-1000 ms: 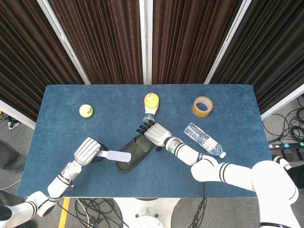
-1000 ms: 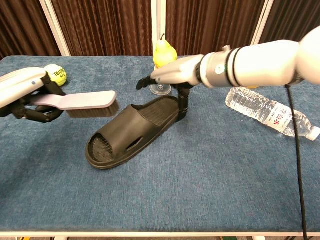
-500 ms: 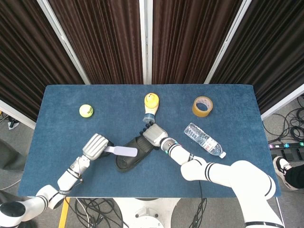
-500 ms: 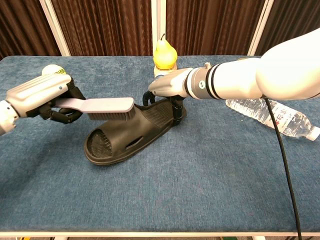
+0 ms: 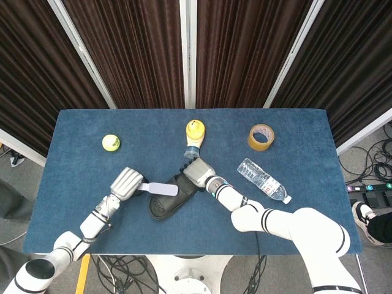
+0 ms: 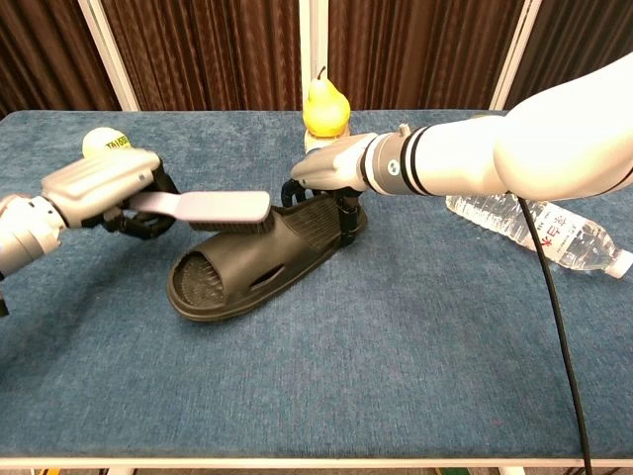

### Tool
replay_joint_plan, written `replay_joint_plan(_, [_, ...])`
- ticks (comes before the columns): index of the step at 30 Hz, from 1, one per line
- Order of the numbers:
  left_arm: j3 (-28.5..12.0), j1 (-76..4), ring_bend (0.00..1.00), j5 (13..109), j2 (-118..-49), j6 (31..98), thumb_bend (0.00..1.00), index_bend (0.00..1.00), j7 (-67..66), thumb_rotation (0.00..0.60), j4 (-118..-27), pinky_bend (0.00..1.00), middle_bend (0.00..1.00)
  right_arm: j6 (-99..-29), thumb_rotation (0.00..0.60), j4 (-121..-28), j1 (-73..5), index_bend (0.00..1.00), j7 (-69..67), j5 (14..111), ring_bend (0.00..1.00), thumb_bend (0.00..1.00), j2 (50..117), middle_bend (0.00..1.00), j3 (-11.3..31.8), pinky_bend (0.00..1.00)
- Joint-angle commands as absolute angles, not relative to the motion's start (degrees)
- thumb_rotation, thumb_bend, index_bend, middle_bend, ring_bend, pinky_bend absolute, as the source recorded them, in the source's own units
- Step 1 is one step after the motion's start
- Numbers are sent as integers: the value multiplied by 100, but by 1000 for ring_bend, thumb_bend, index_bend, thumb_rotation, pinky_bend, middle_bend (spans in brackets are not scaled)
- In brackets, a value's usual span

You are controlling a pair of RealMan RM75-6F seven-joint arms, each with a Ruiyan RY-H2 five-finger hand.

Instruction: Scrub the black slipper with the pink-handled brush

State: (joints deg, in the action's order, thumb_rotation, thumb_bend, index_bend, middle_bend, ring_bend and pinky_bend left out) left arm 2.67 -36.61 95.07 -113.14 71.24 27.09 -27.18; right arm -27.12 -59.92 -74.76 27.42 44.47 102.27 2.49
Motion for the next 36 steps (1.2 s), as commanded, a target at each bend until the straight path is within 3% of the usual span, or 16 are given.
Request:
replay_joint_plan(1, [480, -3649, 1000, 9677, -11346, 7103, 601, 1000, 2746, 600, -2617, 1000, 1000, -2714, 600, -5988, -7495, 481, 2737, 4441, 199, 280, 10228, 369, 251, 187])
replay_joint_plan(8, [743, -3519, 1000, 9907, -11021, 7486, 601, 1000, 2998, 600, -3155, 1000, 1000, -2718, 600, -5962, -7541, 481, 2733, 4348, 199, 280, 10242, 370, 225, 187])
replay_joint_plan(14, [622, -3507, 1000, 9889, -10705, 7835, 601, 1000, 2971, 600, -3808, 1000, 1000, -2755, 600, -5982, -7544, 481, 2735, 4333, 199, 279, 10240, 368, 186, 189])
replay_joint_plan(26, [78, -3907, 1000, 9179, -10928, 6592, 600, 1000, 3040, 600, -3410, 1000, 1000, -2770, 600, -6035, -7595, 481, 2772, 4270, 200, 277, 10230, 368, 133, 197])
replay_joint_plan(36, [654, -3631, 1000, 9662, -10898, 6958, 600, 1000, 2962, 600, -3403, 1000, 1000, -2775, 600, -5988, -7612, 481, 2773, 4233, 199, 275, 10248, 367, 103, 202])
